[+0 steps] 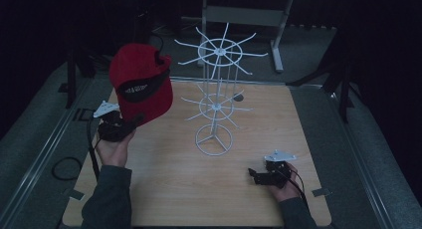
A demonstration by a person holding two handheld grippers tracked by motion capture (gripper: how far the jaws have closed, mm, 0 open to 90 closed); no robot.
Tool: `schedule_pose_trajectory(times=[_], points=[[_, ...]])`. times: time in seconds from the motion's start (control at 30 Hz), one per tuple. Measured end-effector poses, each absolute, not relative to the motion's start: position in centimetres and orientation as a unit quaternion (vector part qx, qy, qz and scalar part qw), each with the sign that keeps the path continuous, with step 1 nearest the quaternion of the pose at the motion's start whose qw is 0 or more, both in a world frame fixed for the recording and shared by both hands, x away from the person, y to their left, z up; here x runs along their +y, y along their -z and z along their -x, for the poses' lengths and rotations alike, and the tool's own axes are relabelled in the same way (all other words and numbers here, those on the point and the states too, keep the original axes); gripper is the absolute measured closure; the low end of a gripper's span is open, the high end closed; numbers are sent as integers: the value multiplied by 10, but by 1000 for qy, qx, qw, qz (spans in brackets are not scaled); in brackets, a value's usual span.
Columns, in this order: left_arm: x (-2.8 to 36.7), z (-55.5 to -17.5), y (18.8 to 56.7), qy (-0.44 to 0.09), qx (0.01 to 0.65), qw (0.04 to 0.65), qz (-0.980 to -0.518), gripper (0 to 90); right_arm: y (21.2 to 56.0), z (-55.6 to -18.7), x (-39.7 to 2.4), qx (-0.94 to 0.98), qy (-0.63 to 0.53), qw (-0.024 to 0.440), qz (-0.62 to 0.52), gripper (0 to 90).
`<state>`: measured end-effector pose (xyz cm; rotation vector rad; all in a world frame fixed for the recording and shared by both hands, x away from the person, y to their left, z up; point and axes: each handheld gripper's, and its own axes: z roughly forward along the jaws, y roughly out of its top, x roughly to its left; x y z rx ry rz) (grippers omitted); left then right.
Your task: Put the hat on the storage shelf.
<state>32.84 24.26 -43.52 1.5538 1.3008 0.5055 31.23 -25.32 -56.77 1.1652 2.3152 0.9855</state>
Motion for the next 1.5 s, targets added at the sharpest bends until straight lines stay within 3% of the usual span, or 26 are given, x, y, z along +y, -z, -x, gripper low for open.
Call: schedule_pose_trajectory(times=[1.5], points=[[236, -329, 396, -222, 519, 533, -630, 852, 568, -313, -253, 821, -350, 184, -413, 153]])
